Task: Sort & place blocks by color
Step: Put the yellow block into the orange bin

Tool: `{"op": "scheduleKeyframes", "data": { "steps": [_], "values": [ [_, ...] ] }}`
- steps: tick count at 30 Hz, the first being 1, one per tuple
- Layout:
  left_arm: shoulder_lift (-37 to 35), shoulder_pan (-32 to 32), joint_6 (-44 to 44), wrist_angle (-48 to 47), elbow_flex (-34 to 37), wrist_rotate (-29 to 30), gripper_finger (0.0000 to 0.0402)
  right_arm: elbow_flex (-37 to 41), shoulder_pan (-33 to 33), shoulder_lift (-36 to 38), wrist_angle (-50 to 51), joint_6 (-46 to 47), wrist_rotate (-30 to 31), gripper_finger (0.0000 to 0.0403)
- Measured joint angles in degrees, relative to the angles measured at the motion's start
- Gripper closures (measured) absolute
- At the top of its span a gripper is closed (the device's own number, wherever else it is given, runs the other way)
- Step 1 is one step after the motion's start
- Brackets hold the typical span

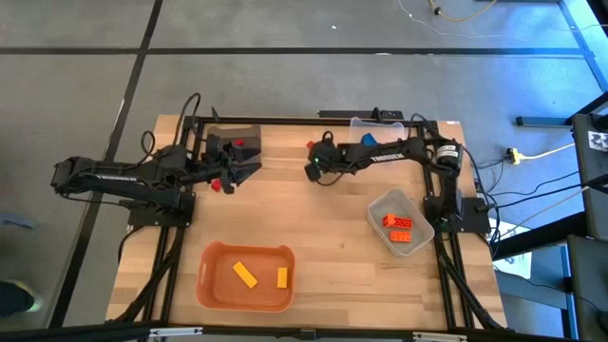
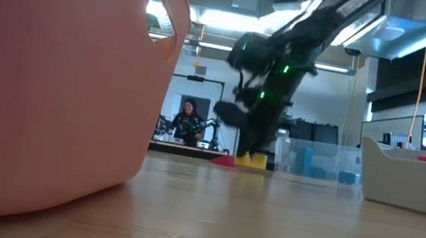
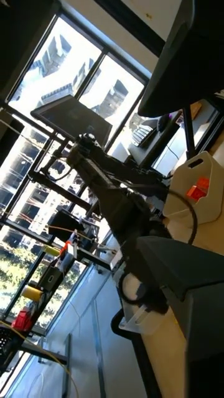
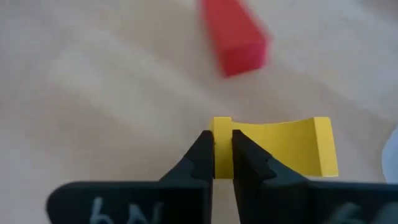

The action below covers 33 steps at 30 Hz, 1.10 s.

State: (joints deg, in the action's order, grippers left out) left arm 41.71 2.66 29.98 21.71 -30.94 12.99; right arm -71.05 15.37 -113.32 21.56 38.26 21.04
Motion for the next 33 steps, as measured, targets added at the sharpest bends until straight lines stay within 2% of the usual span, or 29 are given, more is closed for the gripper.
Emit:
{"op": "scheduleKeyframes", "data": {
  "steps": [4,8,12,16,18,20,27,33],
  "values": [
    [-0.74,0.0,-0.02,0.11,-0.03,0.02,0.0081,2.79,-5.35,7.57,0.61,-5.27,-2.31,0.0376],
    [-1.12,-0.01,-0.03,-0.09,-0.07,-0.52,0.0081,11.14,-12.84,17.16,-5.41,-8.22,-6.56,0.0376],
    [-1.33,-0.09,-0.61,-0.09,-0.07,-1.69,0.0081,22.56,-19.62,27.73,-26.94,-3.74,-13.86,0.0376],
    [-1.27,-0.11,-5.12,-0.34,-0.07,-3.99,0.0081,30.76,-23.66,33.34,-50.53,4.74,-13.79,0.0376],
    [-0.72,-0.11,-8.75,-0.83,-0.07,-4.73,0.0081,32.46,-24.89,34.62,-58.31,8.09,-10.22,0.0376],
    [-0.04,-0.11,-12.27,-1.86,-0.06,-4.76,0.0081,32.81,-25.48,34.5,-61.34,9.48,-7.06,0.0376],
    [2.23,-1.97,-19.58,-1.54,-0.04,-5.11,0.0081,28.87,-25.54,32.36,-61.72,18.67,-4.98,0.0376],
    [9.26,-7.8,-22.62,-1.05,-0.28,-2.93,0.0081,22.38,-25.29,28.57,-61.69,20.17,-1.42,0.0376]
  ]
}}
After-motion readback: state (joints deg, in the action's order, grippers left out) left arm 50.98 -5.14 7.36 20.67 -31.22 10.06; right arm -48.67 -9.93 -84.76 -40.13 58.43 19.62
